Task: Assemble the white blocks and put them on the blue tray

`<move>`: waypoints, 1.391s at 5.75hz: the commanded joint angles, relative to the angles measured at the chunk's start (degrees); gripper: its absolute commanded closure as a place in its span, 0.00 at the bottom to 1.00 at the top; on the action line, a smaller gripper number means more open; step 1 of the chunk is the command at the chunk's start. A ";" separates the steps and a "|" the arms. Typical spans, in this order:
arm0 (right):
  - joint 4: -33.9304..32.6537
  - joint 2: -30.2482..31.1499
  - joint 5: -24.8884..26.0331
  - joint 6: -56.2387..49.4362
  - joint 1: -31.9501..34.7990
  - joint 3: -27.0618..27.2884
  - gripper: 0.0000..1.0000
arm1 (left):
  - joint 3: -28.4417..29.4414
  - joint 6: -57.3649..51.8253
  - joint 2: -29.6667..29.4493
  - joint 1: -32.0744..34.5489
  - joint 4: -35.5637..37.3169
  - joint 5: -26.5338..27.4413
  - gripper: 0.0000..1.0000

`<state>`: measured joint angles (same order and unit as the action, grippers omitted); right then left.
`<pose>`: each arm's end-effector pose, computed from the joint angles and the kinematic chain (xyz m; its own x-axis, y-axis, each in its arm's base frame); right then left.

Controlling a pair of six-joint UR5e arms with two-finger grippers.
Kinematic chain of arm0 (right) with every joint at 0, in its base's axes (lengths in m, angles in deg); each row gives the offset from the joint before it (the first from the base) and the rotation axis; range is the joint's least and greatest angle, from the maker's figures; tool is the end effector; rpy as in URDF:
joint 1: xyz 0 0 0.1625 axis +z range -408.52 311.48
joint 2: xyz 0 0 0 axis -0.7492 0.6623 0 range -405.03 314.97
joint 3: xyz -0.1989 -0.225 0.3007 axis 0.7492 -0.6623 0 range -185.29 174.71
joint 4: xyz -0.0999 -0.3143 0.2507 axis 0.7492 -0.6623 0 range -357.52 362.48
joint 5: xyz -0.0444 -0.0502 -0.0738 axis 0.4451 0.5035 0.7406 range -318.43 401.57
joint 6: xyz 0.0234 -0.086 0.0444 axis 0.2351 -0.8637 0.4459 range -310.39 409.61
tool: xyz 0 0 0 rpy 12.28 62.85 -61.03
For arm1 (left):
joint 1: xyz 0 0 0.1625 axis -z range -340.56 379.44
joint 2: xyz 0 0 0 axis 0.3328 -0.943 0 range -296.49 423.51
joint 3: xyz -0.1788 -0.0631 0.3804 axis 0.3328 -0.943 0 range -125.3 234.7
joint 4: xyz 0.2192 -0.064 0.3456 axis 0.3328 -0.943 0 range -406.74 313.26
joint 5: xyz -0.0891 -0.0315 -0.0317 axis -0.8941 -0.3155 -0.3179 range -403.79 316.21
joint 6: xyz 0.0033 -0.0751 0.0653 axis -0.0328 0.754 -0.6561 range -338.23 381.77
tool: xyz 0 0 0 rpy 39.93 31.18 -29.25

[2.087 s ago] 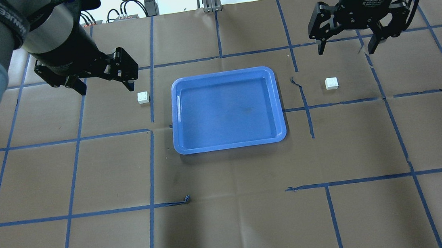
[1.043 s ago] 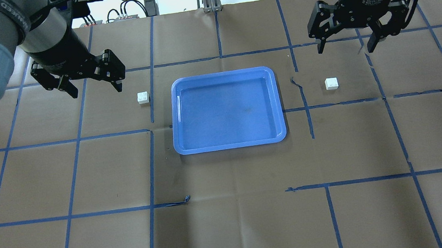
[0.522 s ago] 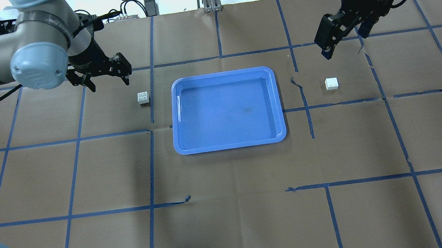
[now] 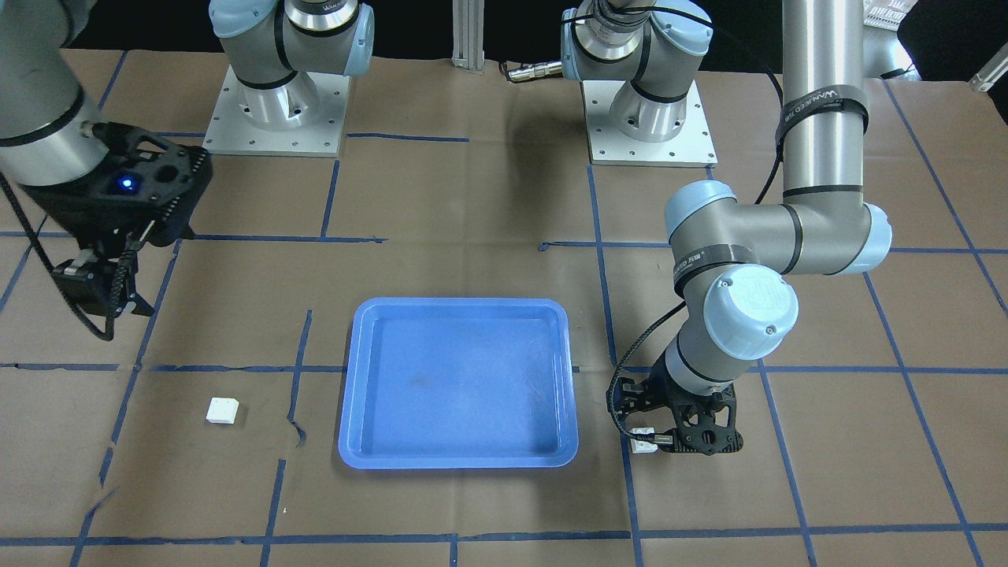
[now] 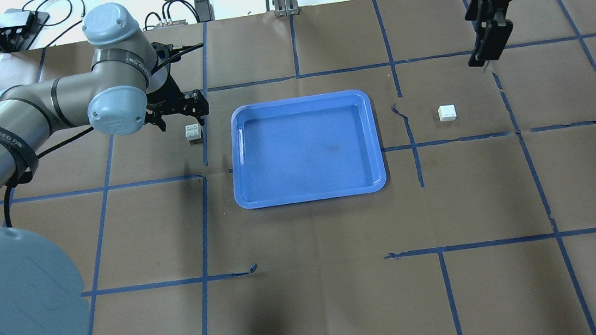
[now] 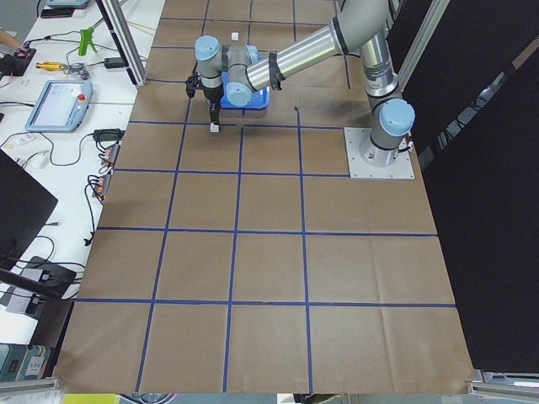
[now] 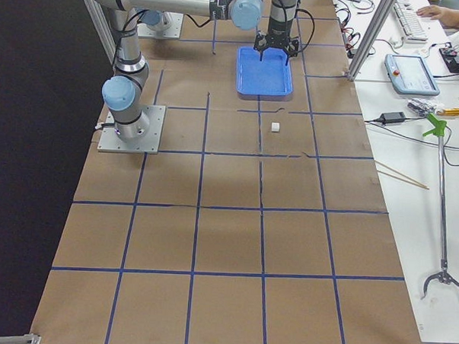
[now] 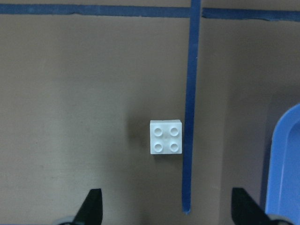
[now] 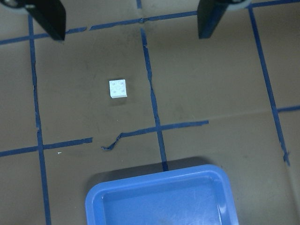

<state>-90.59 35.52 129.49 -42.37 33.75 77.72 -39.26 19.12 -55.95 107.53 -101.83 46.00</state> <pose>0.0601 -0.5756 0.4664 -0.1002 -0.9949 0.0119 -0.9944 0.0998 -0.0359 -0.1124 -0.6427 0.2196 -0.9999 0.0130 0.0025 0.0130 0.9996 -0.0263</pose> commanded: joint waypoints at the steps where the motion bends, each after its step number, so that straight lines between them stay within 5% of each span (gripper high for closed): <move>1: 0.44 -5.28 -10.35 -20.79 -9.10 -0.22 0.00 | -3.93 -1.30 -2.35 -0.12 10.03 0.29 0.06; 3: 0.88 -10.47 -20.88 -26.64 -14.91 3.27 0.00 | -4.48 -1.30 -3.50 -0.12 14.13 0.03 0.06; 4: -0.68 -13.11 -25.82 -28.25 -17.47 5.90 0.00 | -4.39 -1.47 -4.02 -0.21 14.21 0.12 0.31; 5: -2.53 -15.83 -29.18 -31.66 -17.58 7.41 0.00 | -4.39 -1.39 -3.94 -0.12 14.13 0.03 0.70; 6: -7.33 -18.73 -31.21 -31.69 -17.58 8.73 0.00 | -4.30 -1.65 -3.59 -0.21 14.04 0.12 0.88; 8: -15.89 -21.39 -31.67 -31.60 -17.58 14.69 0.00 | -4.30 -6.01 1.30 -0.29 13.25 0.65 0.97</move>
<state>-103.67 15.00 98.09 -73.97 16.19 89.80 -43.57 15.66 -57.30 107.27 -88.19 46.46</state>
